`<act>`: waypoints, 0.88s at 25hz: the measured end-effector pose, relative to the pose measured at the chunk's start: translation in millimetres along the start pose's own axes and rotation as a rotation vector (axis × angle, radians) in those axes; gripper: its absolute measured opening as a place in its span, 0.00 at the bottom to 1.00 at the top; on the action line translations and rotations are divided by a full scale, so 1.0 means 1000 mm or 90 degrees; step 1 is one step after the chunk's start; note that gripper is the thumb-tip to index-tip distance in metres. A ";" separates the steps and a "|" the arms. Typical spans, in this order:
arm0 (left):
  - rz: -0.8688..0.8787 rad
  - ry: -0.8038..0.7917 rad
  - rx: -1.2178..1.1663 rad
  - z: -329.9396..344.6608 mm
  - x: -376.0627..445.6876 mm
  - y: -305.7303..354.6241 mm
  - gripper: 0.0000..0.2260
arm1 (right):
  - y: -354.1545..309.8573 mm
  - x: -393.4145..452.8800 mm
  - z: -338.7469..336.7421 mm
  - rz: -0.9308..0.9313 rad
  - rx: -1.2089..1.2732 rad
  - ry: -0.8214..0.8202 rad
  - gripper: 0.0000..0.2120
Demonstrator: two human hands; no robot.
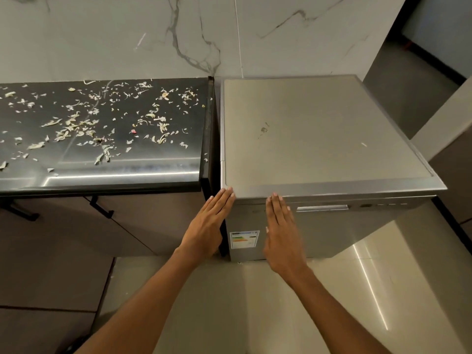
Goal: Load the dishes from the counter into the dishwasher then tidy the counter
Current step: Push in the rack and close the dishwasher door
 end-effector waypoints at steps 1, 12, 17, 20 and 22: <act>0.001 0.009 -0.007 0.001 -0.001 0.001 0.45 | -0.005 -0.011 0.007 -0.003 0.011 0.007 0.42; -0.012 0.095 -0.019 0.013 -0.007 0.001 0.47 | -0.029 -0.044 0.083 -0.074 0.010 -0.028 0.45; -0.006 0.139 -0.005 0.019 -0.010 0.000 0.49 | -0.033 -0.039 0.095 -0.090 0.015 -0.018 0.50; -0.005 0.158 0.000 0.023 -0.009 -0.002 0.49 | -0.031 -0.036 0.104 -0.075 -0.002 -0.016 0.54; -0.005 0.165 0.006 0.024 -0.010 -0.002 0.49 | -0.030 -0.036 0.108 -0.075 -0.002 -0.001 0.53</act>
Point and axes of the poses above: each hand's wrist, its own x-axis towards the middle knuckle, its own z-axis out of the palm, y = z × x, the point moved 8 cm from there along x, towards the middle knuckle, and after that the axes turned 11 degrees about y, right-handed, at the moved point
